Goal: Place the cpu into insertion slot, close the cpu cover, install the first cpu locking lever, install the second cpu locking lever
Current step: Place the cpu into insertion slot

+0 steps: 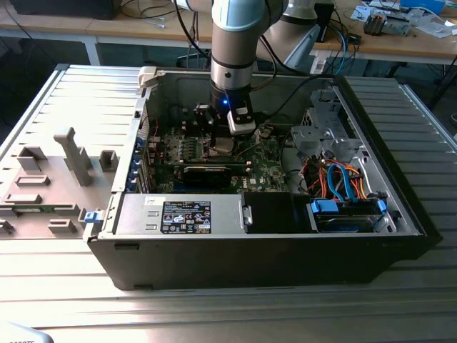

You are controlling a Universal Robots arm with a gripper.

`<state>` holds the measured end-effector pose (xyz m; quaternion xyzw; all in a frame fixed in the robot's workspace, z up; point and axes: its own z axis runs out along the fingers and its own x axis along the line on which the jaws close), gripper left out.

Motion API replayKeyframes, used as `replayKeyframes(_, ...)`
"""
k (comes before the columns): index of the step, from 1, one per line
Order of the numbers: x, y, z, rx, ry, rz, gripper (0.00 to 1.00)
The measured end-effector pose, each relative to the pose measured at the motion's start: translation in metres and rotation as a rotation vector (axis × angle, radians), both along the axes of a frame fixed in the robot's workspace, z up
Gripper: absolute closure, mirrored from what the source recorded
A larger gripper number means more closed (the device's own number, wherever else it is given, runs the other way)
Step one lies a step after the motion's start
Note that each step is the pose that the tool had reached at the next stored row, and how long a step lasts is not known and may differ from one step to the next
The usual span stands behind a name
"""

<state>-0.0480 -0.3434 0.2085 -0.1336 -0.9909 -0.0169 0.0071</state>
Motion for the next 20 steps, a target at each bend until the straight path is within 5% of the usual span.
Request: replayKeyframes(20, 0.0000, 0.0000, -0.0029, 0.0000, 0.0000, -0.012, 0.46)
